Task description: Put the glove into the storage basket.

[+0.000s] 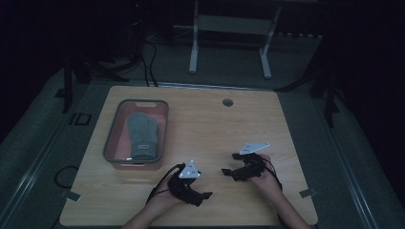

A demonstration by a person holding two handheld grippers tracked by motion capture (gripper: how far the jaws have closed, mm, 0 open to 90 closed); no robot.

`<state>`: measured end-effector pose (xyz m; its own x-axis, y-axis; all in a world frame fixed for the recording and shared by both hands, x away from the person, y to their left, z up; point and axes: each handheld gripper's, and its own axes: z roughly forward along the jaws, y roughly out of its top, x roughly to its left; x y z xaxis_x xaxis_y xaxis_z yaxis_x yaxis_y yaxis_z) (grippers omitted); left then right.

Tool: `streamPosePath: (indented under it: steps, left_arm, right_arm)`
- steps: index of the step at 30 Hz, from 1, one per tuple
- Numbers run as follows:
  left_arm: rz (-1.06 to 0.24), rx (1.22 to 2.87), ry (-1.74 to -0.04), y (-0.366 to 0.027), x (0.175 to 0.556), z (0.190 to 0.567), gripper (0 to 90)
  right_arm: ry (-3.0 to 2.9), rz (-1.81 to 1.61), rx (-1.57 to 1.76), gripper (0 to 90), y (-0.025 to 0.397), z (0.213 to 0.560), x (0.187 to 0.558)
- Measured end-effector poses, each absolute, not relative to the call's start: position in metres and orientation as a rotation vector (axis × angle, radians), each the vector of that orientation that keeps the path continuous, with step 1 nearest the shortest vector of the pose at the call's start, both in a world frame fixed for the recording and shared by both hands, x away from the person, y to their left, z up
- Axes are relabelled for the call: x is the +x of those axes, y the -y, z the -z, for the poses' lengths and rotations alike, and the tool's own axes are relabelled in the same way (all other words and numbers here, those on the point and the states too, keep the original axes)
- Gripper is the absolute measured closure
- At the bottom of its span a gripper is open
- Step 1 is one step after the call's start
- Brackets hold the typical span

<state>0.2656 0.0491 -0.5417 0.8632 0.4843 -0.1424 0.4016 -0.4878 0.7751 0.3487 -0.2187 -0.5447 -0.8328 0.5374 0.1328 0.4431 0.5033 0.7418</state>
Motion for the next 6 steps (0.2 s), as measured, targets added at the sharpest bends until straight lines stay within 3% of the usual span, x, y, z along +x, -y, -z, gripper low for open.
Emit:
streamPosePath:
  steps: [6]
  left_arm:
    - [-0.108,2.133,-0.652,-0.0514,0.2658,0.5427,15.5]
  right_arm:
    - [-2.597,-1.231,0.860,15.9,0.2279,0.5489,0.3473]
